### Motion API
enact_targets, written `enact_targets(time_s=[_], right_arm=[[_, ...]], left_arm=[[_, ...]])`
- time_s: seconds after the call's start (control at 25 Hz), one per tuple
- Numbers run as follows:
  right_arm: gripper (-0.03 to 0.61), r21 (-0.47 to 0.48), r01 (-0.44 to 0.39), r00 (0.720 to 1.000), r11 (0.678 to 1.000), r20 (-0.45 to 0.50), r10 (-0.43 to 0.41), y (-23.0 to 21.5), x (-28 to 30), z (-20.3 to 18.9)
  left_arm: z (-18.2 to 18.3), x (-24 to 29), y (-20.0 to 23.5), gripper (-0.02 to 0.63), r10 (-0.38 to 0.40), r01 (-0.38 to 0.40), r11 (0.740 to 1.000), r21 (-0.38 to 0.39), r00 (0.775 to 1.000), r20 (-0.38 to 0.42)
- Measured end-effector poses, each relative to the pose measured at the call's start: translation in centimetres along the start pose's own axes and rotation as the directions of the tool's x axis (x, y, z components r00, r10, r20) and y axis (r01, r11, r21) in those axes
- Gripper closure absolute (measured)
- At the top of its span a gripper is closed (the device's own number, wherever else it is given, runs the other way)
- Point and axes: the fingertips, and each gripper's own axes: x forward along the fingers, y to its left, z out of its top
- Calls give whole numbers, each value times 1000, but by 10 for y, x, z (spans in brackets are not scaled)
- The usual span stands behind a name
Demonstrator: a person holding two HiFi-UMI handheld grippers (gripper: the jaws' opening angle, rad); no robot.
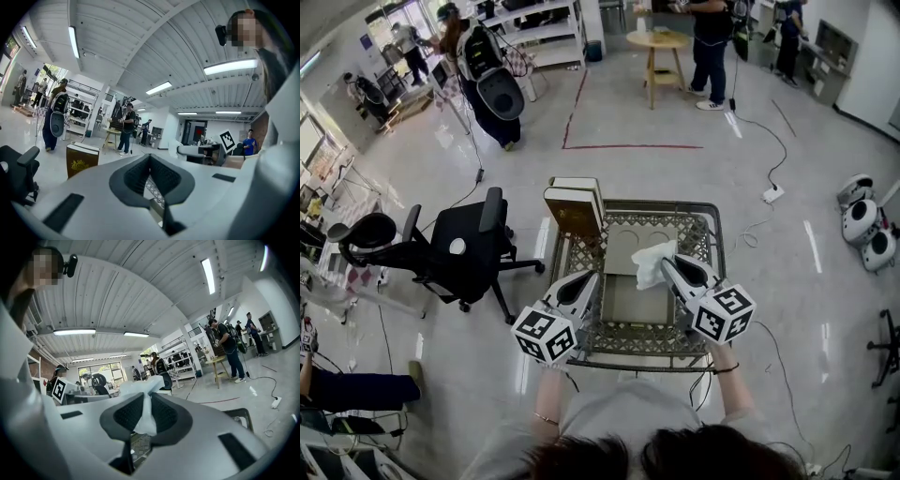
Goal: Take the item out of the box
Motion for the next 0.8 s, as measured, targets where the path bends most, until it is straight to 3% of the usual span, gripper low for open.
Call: enact_targets(time_s=[0.36, 0.8], right_arm=[[508, -48, 28, 996, 998, 89, -24, -1, -21, 39], [508, -121, 93, 981, 988, 183, -69, -7, -48, 79]], left_arm=[[33, 1, -13, 597, -32, 30, 999, 45, 998, 55], [71, -1, -25, 597, -42, 26, 988, 152, 994, 102]])
